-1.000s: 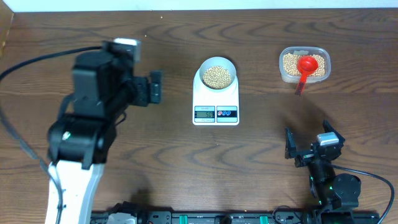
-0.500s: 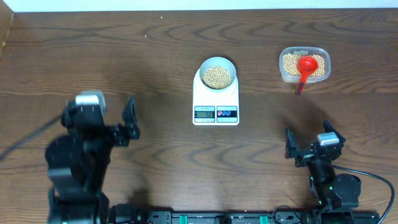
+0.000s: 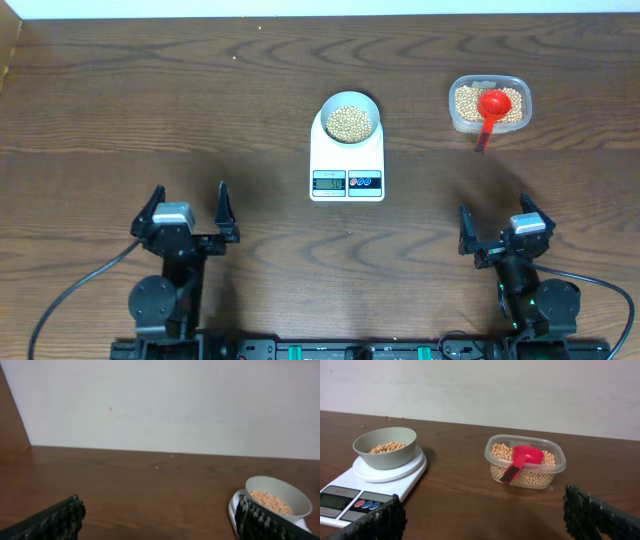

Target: Scoop item into bowl and weigh 50g on scale

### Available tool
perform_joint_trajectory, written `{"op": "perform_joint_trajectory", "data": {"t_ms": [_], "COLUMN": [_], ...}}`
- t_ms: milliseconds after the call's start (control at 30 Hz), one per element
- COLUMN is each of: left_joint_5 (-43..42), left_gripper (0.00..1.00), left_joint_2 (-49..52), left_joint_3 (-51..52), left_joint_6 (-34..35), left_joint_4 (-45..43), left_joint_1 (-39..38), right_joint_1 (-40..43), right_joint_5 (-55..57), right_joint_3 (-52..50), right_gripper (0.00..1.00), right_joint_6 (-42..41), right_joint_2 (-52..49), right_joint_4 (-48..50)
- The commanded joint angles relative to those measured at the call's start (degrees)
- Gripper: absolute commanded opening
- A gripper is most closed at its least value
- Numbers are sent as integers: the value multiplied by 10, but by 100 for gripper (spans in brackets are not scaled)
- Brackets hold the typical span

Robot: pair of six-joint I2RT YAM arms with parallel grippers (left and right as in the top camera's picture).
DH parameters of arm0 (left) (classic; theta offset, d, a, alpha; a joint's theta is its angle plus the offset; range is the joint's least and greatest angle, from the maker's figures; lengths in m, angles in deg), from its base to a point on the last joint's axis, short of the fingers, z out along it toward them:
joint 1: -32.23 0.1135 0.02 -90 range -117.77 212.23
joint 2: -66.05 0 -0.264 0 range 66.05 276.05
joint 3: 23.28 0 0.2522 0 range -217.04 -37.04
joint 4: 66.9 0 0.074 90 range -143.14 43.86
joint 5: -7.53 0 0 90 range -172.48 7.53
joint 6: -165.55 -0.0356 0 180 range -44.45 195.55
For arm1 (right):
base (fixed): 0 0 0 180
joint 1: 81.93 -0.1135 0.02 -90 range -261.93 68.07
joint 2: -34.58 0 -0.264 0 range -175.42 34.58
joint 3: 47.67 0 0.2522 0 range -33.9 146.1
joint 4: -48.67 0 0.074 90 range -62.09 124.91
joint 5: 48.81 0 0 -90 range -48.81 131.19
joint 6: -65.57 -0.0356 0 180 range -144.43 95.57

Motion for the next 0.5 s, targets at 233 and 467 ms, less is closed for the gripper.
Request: {"op": "perform_joint_trajectory", "data": {"t_ms": [233, 467], "left_joint_5": [48, 50], "left_gripper": [98, 98], "left_joint_2": [-81, -89], "left_joint_3": [93, 126], "left_joint_6": [0, 0], "left_joint_4": [-11, -12], "left_joint_1": [-18, -18], "right_joint_1": [-6, -6], "right_joint_5": [3, 3], "right_joint_3": [-2, -2], "right_gripper": [99, 99], "right_joint_6": [3, 3], "right_joint_2": [4, 4], "right_joint_4": [-1, -1]}}
